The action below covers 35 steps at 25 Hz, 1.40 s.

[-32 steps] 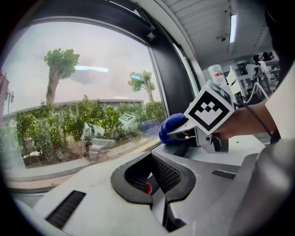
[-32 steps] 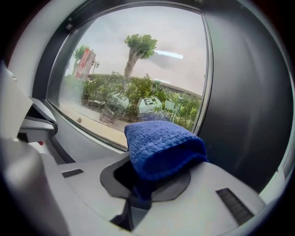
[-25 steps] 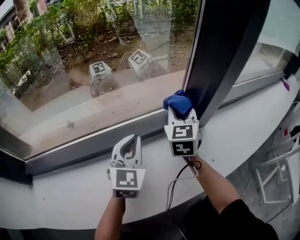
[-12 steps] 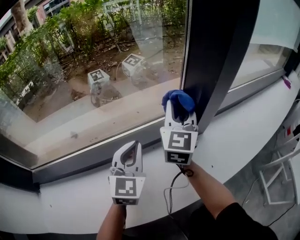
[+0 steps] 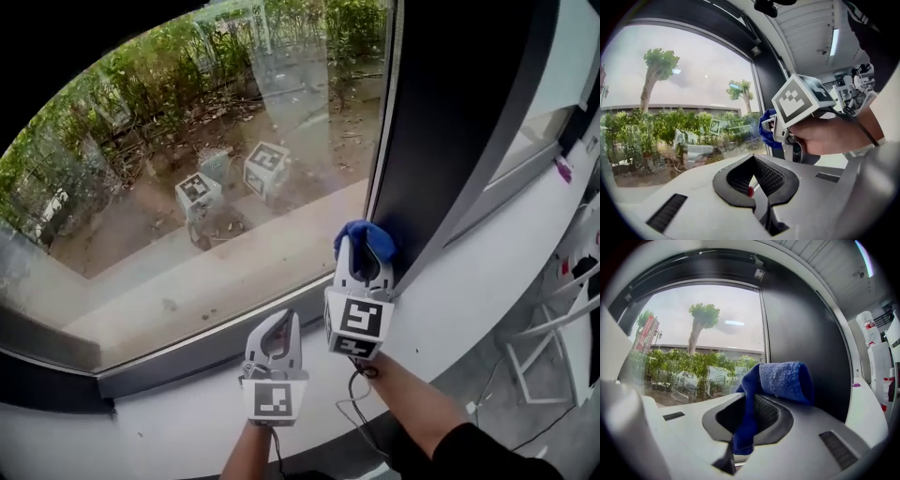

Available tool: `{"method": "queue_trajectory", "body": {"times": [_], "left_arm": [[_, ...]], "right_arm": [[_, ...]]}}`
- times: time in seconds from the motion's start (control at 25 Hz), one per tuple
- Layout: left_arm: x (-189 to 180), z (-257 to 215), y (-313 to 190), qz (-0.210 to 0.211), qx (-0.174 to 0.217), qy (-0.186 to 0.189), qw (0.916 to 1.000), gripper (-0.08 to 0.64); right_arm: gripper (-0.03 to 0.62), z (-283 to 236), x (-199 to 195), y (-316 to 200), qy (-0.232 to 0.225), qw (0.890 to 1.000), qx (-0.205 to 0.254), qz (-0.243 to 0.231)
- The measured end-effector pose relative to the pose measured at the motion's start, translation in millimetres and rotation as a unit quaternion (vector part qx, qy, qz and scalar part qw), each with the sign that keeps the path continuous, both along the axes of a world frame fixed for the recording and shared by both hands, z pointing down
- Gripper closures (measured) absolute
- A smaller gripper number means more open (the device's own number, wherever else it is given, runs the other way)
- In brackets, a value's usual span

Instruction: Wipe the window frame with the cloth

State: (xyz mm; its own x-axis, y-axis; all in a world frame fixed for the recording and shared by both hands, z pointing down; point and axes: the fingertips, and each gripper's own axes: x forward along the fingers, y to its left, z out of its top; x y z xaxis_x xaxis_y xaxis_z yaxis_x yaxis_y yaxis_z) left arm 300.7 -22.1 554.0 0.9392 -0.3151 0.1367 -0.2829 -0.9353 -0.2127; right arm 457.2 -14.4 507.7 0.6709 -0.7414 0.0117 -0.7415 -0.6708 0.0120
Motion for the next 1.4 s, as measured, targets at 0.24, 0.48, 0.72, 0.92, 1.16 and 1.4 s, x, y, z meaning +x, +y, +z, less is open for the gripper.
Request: {"method": "queue_trajectory", "body": {"times": [0.24, 0.48, 0.72, 0.92, 1.16, 1.4], "left_arm": [[19, -53, -6, -0.003, -0.029, 0.009, 0.9995, 0.555], [13, -114, -10, -0.015, -0.056, -0.013, 0.9982, 0.555], [14, -172, -13, -0.014, -0.037, -0.024, 0.999, 0.555], [14, -191, -10, -0.016, -0.041, -0.033, 0.9985, 0.555], [14, -219, -7, -0.024, -0.052, -0.045, 0.9973, 0.555], [6, -247, -4, -0.028, -0.05, -0.058, 0.9966, 0.555]], "right_arm": [[0.557, -34, 5, -3, -0.013, 1.0, -0.025, -0.009], [0.557, -57, 6, -3, -0.05, 0.996, -0.067, -0.002], [0.558, -90, 6, -4, -0.105, 0.992, -0.065, 0.014], [0.558, -117, 5, -6, -0.108, 0.992, -0.061, 0.003], [0.558, -145, 9, -6, -0.12, 0.991, -0.058, 0.01], [0.558, -171, 13, -2, -0.103, 0.993, -0.059, 0.023]]}}
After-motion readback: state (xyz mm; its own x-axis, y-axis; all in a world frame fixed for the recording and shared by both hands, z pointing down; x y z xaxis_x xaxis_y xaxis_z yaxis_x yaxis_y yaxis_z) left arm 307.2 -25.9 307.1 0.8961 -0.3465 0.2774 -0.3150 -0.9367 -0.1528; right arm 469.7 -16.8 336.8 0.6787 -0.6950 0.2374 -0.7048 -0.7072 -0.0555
